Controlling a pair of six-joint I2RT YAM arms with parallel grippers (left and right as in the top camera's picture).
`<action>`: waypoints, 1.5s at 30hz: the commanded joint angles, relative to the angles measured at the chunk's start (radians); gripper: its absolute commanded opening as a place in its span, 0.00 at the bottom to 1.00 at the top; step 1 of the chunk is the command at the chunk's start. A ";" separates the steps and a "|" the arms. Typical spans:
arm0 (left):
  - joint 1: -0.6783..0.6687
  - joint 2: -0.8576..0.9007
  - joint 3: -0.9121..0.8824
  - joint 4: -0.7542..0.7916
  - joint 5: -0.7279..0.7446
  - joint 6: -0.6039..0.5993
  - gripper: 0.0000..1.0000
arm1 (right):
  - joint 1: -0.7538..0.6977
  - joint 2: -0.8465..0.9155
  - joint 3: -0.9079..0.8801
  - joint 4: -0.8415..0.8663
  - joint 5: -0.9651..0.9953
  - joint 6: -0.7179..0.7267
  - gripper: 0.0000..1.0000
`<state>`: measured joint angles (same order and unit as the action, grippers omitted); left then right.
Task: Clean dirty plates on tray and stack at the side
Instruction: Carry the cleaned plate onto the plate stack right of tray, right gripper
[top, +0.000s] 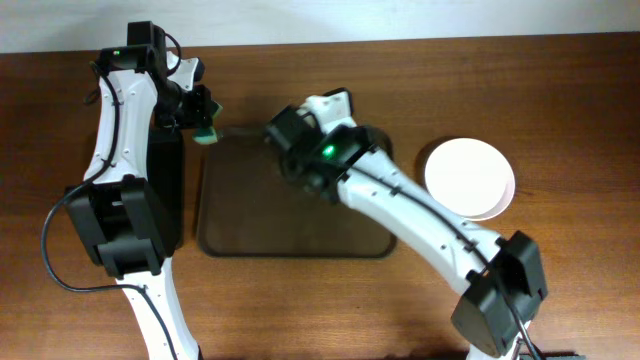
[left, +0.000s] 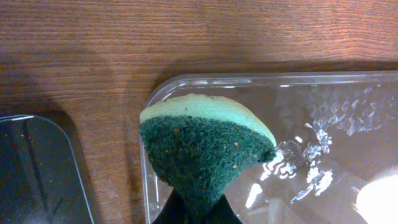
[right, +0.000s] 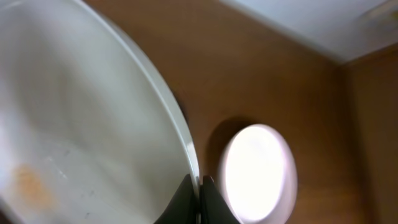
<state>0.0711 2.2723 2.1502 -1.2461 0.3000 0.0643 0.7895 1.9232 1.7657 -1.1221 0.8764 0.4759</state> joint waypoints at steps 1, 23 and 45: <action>-0.008 0.005 -0.008 -0.001 0.015 0.020 0.00 | 0.092 -0.013 0.000 -0.003 0.389 0.038 0.04; -0.016 0.005 -0.008 -0.001 0.015 0.020 0.00 | 0.172 -0.021 0.000 -0.085 0.276 0.084 0.04; -0.016 0.005 -0.008 0.004 0.015 0.020 0.00 | -0.894 -0.256 -0.232 -0.087 -0.657 -0.001 0.04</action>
<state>0.0582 2.2723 2.1502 -1.2449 0.3000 0.0643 -0.0517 1.6791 1.6382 -1.2510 0.2478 0.4927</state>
